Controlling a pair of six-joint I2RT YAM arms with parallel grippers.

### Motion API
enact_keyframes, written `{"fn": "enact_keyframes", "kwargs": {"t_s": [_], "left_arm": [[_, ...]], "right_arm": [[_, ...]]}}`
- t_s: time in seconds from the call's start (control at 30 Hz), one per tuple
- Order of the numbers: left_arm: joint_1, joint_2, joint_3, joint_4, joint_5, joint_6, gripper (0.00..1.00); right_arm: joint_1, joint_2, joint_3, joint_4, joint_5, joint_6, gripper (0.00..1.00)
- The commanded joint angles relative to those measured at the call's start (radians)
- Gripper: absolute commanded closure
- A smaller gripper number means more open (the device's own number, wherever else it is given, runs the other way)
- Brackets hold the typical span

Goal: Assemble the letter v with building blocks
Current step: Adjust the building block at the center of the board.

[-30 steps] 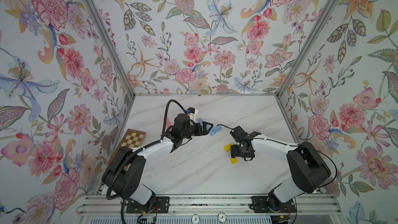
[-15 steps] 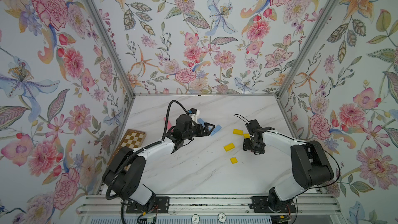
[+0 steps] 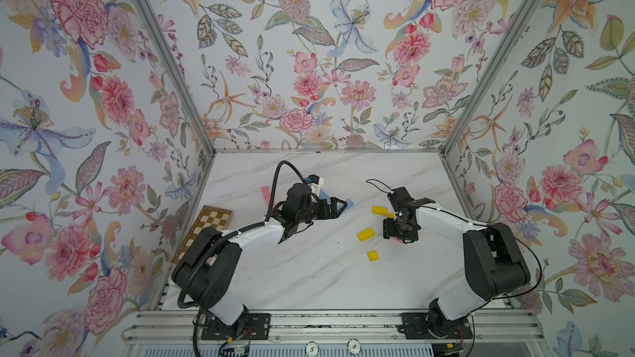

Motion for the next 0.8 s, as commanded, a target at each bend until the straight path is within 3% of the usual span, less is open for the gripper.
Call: {"fn": "enact_keyframes", "kwargs": {"t_s": [0.0, 0.2, 0.37, 0.5, 0.63, 0.77], "left_arm": [[-0.007, -0.002, 0.03, 0.003, 0.01, 0.006, 0.01], [-0.007, -0.006, 0.021, 0.001, 0.007, 0.01, 0.01], [-0.007, -0.014, 0.016, 0.002, 0.006, 0.009, 0.01], [-0.008, -0.022, 0.016, -0.008, 0.007, 0.014, 0.01], [-0.007, -0.032, 0.017, -0.028, 0.007, 0.028, 0.01], [-0.006, -0.032, 0.018, -0.032, 0.006, 0.032, 0.01]], "right_arm": [[0.011, 0.02, 0.007, -0.04, 0.032, -0.023, 0.26], [0.023, 0.048, 0.038, -0.063, 0.067, -0.04, 0.24], [0.037, 0.114, 0.089, -0.083, 0.167, -0.076, 0.2], [0.035, 0.152, 0.117, -0.083, 0.16, -0.111, 0.19], [0.034, 0.184, 0.113, -0.083, 0.124, -0.12, 0.25], [0.032, 0.17, 0.083, -0.071, 0.049, -0.101, 0.41]]}}
